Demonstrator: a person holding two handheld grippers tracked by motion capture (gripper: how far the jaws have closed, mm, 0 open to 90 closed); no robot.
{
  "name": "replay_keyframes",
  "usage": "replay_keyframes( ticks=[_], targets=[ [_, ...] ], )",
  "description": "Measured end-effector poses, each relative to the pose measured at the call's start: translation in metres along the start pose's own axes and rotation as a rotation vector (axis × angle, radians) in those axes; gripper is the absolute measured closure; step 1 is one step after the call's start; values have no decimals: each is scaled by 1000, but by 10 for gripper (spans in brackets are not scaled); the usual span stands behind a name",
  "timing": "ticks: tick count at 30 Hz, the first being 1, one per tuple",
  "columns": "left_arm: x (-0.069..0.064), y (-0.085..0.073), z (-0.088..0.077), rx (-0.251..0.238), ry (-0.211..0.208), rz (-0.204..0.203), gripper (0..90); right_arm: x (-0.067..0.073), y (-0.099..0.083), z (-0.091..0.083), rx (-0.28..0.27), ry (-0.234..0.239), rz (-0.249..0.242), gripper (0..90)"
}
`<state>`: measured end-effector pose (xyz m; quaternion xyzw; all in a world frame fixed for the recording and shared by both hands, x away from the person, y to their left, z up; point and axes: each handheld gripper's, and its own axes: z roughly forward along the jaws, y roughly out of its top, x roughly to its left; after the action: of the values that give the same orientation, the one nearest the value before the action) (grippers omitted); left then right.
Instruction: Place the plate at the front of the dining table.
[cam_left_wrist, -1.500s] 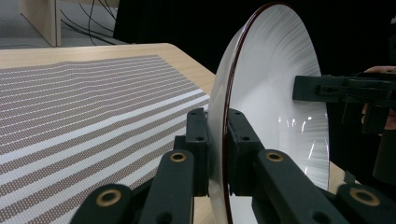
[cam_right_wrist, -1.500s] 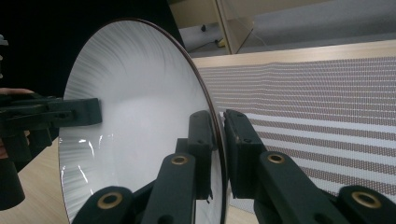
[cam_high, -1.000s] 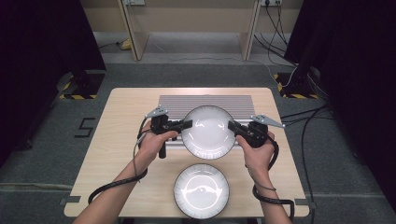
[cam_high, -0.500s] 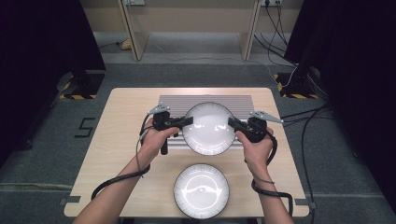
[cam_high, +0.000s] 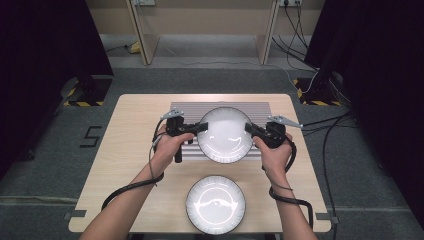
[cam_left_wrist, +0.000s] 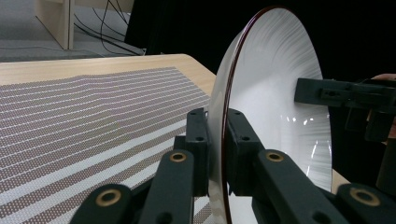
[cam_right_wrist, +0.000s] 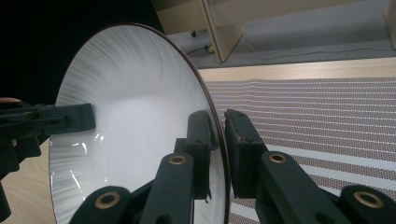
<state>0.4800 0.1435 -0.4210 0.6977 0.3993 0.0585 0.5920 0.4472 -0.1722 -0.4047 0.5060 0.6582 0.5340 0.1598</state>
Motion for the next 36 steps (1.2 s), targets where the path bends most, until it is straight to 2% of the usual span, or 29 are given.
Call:
replay_keyframes(
  ticks=[8,36],
  targets=[
    [6,3,6,1,2,-19,812,-3,5,6,4,-8,7,807],
    [21,18,21,-7,25,-31,810,-12,19,26,-7,-40,8,801]
  ],
)
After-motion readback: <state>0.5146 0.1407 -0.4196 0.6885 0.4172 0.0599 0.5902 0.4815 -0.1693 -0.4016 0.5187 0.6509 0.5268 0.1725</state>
